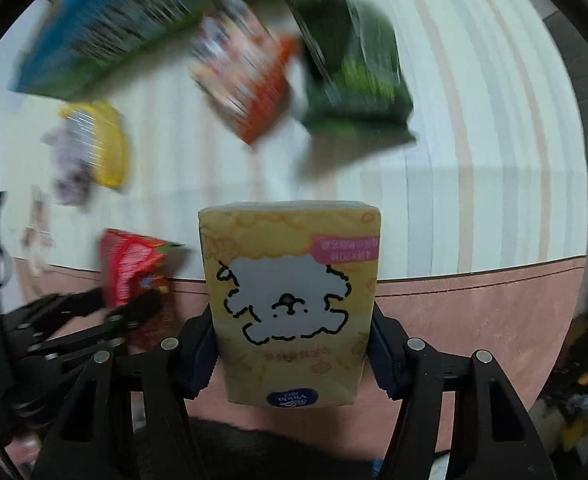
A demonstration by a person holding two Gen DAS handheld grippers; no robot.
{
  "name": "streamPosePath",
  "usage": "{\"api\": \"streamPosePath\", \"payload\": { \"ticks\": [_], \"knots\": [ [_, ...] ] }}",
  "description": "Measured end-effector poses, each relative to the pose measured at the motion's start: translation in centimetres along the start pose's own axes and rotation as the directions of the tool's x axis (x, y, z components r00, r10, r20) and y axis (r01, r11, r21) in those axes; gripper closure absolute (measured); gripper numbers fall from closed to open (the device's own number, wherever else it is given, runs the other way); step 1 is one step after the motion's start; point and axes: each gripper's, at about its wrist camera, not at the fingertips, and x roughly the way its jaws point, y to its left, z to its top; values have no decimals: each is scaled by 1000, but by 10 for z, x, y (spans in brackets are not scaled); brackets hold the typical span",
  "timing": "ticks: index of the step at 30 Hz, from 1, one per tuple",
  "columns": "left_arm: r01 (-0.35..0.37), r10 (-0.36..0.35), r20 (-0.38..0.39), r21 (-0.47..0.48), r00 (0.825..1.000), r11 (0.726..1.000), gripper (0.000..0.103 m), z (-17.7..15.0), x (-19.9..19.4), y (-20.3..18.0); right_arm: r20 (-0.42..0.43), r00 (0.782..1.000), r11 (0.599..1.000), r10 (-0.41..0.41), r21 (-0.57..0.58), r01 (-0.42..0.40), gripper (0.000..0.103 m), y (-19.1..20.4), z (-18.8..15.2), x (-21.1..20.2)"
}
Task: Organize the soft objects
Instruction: 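Carry both items into the box and release them beside the other packs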
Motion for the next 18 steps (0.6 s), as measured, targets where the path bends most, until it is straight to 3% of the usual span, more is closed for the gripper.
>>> {"api": "streamPosePath", "payload": {
  "ticks": [5,7,10,14,18],
  "knots": [
    [111,-106,148,-23,983,994,59,27,-97,6,132,986,994,102,-60,-94,38,20,23,-97],
    [134,-131,210,-3,969,991,59,52,-142,8,195,972,989,131,-99,-113,38,34,48,-138],
    [150,-150,268,18,952,988,59,94,-188,20,245,957,984,156,-122,-129,38,68,84,-165],
    [32,-40,337,27,941,999,59,160,-210,29,299,949,990,95,-128,-59,38,91,151,-180],
    [-40,38,321,-2,946,999,59,212,-189,41,264,964,993,7,-116,24,38,102,211,-151]
  ]
}}
